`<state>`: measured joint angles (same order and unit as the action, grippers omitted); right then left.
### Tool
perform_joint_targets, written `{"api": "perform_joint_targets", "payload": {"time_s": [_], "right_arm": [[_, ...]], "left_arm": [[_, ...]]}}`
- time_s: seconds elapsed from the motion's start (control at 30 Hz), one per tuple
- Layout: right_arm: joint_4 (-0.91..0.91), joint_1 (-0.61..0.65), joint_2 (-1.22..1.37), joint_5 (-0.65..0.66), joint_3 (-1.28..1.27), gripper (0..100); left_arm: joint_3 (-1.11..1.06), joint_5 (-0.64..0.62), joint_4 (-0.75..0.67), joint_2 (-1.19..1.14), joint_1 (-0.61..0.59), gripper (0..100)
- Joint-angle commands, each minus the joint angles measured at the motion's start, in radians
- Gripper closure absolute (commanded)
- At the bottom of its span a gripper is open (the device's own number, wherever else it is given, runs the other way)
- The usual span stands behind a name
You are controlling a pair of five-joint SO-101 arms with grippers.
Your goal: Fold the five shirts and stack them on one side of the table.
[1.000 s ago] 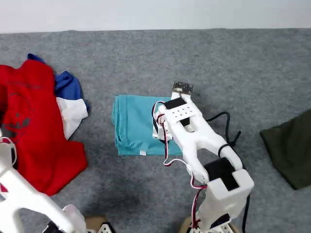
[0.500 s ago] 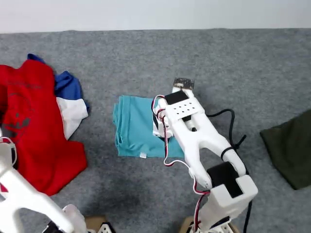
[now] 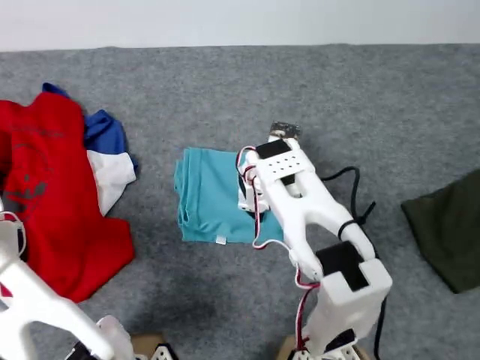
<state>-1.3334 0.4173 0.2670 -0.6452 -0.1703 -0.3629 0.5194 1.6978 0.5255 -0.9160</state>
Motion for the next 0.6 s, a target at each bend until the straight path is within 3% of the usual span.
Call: {"api": "perform_joint_targets", "payload": {"time_s": [0.0,0.33,0.57], "right_arm": [[0.027,-0.039,0.024,-0.005,0.037,73.6],[0.056,-0.013,0.096,0.009,0.037,75.6],[0.028,-0.008,0.094,0.095,0.068,99.1]], "left_arm": [[0.005,0.003,0.005,0.023,0.008,100],[0.004,0.003,0.005,0.023,0.008,100],[-0.062,0.005,-0.046,0.025,0.008,100]]}}
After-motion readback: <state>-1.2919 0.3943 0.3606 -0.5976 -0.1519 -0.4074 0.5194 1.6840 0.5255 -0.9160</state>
